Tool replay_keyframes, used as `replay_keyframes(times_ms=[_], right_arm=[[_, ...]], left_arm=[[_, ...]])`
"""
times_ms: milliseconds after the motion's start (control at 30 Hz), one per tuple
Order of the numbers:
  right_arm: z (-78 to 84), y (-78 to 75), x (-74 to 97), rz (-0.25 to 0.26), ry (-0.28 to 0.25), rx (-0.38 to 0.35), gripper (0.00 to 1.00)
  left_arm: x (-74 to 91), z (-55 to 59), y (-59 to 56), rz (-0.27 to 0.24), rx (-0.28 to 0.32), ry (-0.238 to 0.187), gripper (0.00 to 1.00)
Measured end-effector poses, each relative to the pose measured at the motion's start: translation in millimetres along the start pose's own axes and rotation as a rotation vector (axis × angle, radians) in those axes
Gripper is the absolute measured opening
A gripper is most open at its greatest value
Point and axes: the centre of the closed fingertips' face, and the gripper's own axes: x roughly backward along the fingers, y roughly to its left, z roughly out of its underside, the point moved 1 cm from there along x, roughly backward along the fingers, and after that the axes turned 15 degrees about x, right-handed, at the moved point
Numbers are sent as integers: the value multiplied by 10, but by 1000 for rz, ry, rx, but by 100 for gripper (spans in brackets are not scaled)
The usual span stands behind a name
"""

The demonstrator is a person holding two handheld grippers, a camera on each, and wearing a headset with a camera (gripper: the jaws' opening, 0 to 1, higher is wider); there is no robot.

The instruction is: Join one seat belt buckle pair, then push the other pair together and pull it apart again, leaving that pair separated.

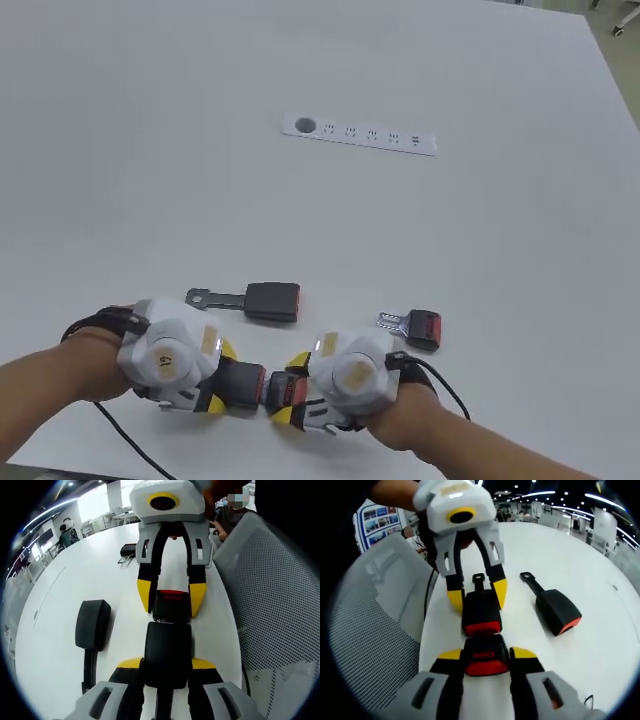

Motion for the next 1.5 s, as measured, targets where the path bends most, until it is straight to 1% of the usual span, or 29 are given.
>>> replay_keyframes(times_ms=[133, 333, 433, 533, 600, 700, 967, 1267, 1333, 1400, 1433, 1500], right_arm=[[0, -7, -4, 1, 9, 3, 35], [-2, -6, -5, 2, 14, 11, 35], [-4, 0, -9, -2, 36, 40, 35], [3, -6, -4, -6, 44, 49, 35], [12, -11, 3, -4, 38, 47, 35], [15, -14, 2, -3, 27, 48, 35], [12, -14, 8, -9, 5, 47, 35], [16, -8, 14, 18, -16, 41, 35], [15, -8, 17, 19, -19, 41, 35], [16, -8, 20, 21, -25, 38, 35], [17, -8, 21, 22, -28, 37, 35], [25, -14, 22, 27, -44, 11, 35]], left_arm=[[-3, -2, 3, 2, -7, 3, 34], [-4, 8, 13, 1, 2, 3, 34], [-4, 11, 15, 3, 4, 5, 34], [0, 21, 15, 4, 8, -10, 34], [6, 27, 6, -1, 22, -33, 34], [12, 33, 8, -5, 45, -55, 34], [12, 31, 9, -7, 58, -82, 34], [16, 26, 16, 3, 43, -94, 34], [17, 26, 15, 5, 51, -102, 34], [19, 29, 19, 10, 73, -116, 34], [20, 29, 19, 10, 71, -117, 34], [21, 25, 19, 14, 73, -119, 34]])
